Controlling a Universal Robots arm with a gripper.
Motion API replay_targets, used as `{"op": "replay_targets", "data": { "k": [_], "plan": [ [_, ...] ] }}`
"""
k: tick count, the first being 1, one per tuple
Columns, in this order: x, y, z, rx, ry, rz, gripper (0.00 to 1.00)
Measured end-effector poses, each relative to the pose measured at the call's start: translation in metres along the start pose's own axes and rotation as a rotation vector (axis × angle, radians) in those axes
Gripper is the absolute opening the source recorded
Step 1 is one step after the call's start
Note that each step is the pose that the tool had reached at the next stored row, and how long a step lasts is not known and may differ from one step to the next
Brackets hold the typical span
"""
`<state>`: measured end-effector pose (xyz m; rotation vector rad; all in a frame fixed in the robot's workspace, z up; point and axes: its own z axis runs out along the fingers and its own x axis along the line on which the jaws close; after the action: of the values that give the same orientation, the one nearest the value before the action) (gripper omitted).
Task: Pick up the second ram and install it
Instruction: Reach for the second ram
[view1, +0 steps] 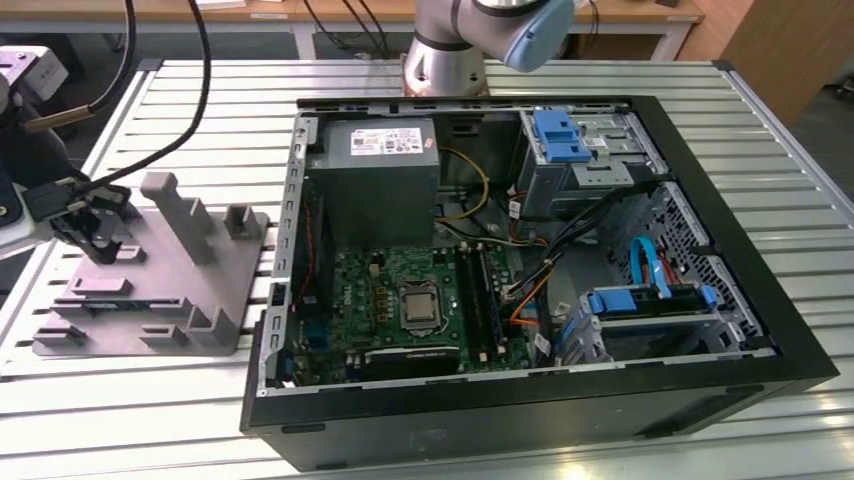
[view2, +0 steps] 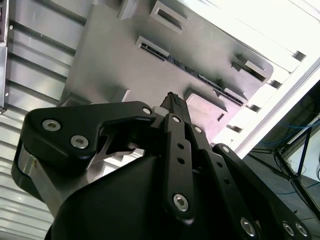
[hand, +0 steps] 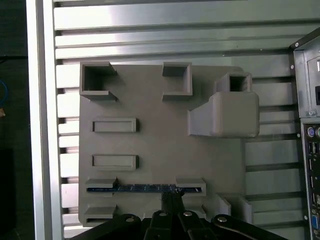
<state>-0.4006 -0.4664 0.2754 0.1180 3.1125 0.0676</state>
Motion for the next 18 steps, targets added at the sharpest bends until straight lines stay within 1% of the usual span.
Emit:
{"op": "replay_targets", "data": {
  "k": [18],
  "plan": [
    [0.0095, -0.0015, 0.0126, 0.0000, -0.0001, 0.000, 0.10]
  ]
}}
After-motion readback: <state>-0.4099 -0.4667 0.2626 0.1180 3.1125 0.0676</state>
